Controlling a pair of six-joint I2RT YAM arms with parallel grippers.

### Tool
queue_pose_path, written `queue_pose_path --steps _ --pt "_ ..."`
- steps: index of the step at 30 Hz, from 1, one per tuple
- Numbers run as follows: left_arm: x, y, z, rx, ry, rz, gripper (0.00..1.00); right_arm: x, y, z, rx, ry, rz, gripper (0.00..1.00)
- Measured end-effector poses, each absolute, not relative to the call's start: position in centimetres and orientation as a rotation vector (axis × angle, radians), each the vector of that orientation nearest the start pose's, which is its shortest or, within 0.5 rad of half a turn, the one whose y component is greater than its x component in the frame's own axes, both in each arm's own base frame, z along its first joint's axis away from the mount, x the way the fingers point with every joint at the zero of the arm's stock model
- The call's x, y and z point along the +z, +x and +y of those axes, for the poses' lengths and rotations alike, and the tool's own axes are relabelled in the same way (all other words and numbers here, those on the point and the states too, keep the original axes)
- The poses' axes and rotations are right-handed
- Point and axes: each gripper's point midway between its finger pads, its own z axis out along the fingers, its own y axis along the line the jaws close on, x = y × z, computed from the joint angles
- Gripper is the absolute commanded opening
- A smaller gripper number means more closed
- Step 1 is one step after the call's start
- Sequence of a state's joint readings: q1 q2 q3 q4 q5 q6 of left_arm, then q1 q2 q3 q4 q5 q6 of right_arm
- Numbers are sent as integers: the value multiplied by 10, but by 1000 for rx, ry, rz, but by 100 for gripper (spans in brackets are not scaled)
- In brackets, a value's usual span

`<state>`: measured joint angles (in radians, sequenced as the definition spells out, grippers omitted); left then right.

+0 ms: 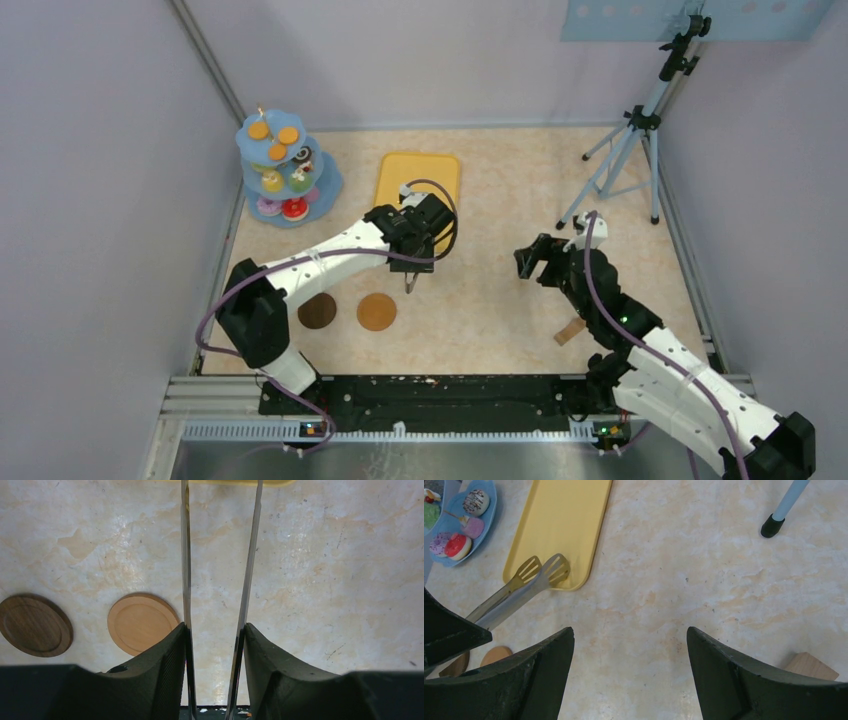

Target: Serve the afternoon tea

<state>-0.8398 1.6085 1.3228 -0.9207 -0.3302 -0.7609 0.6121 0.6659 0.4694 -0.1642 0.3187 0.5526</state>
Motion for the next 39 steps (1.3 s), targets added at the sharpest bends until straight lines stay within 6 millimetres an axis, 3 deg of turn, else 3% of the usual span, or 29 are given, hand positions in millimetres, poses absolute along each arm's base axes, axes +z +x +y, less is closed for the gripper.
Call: queue_pose_path --steps 12,19,25,29,32,35,39 --pt "132 260 -236 -32 20 2614 38 170 251 134 482 159 1923 82" --pt "166 277 -232 -16 9 2507 36 170 251 135 482 159 1923 82" --pt "219 287 -207 35 -22 2390 36 170 251 135 482 159 1924 82" --pt "272 295 -169 57 -108 2294 36 170 251 135 482 158 1925 82" --pt "305 300 -116 88 -220 2222 37 170 252 135 482 159 1924 82" --pt "327 299 -53 175 -339 2156 38 170 253 136 486 157 1922 82" --pt "341 295 -6 284 -393 2116 40 167 254 138 481 152 1932 82"
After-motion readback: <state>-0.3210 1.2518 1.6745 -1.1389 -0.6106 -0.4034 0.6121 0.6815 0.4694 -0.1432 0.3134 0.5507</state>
